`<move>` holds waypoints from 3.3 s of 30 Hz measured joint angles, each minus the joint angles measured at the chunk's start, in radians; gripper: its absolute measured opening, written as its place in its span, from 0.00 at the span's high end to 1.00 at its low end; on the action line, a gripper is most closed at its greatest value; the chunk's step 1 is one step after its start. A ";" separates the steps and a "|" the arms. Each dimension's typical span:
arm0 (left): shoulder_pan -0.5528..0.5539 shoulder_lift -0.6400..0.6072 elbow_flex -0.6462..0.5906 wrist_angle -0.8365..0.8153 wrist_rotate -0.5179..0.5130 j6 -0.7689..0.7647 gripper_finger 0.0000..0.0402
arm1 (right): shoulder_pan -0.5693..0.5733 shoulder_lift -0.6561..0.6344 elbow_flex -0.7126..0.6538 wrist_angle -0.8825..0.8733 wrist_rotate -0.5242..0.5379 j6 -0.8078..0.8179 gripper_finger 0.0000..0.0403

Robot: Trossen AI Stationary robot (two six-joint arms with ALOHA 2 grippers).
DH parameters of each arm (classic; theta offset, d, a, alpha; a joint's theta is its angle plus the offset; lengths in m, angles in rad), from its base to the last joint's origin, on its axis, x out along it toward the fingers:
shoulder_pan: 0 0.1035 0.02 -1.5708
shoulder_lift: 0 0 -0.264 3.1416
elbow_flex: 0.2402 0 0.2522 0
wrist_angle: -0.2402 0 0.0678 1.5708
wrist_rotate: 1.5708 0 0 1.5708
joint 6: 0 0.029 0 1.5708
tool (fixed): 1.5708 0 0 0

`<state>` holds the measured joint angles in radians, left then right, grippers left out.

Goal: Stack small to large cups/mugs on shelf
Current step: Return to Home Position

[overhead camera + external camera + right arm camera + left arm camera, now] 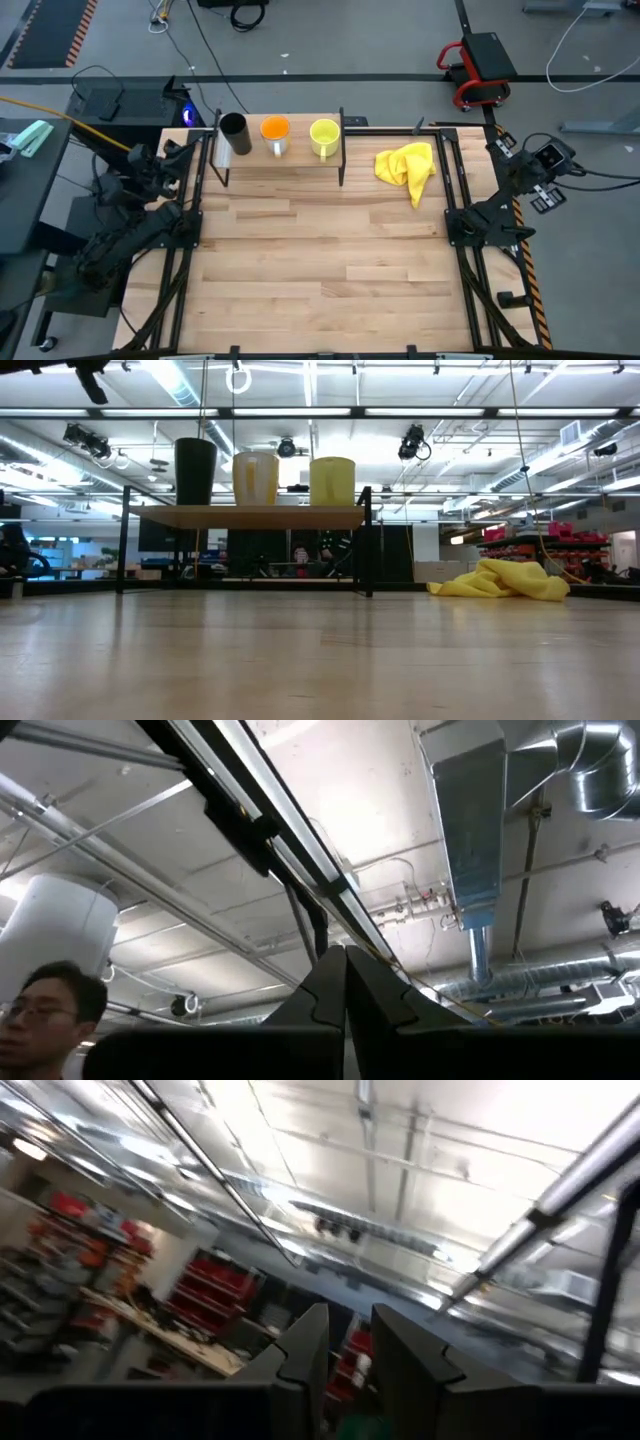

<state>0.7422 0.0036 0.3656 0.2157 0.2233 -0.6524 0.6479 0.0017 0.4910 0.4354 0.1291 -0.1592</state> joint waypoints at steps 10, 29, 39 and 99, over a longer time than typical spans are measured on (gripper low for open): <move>0.000 0.000 -0.002 0.036 0.066 -0.044 0.79 | 0.000 0.000 0.038 -0.050 -0.003 -0.087 0.97; -0.143 0.000 -0.160 0.297 0.078 -0.092 0.79 | 0.000 -0.001 0.038 -0.080 -0.003 -0.068 0.97; -0.338 0.001 -0.237 0.412 0.072 -0.068 0.79 | 0.000 -0.001 0.038 -0.092 0.012 -0.050 0.97; -0.966 0.073 -0.231 0.018 -0.513 0.232 0.79 | 0.000 -0.001 0.037 -0.228 0.021 0.054 0.97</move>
<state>-0.2234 0.0766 0.1350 0.2334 -0.2898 -0.4202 0.6482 0.0010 0.5278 0.2070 0.1497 -0.1051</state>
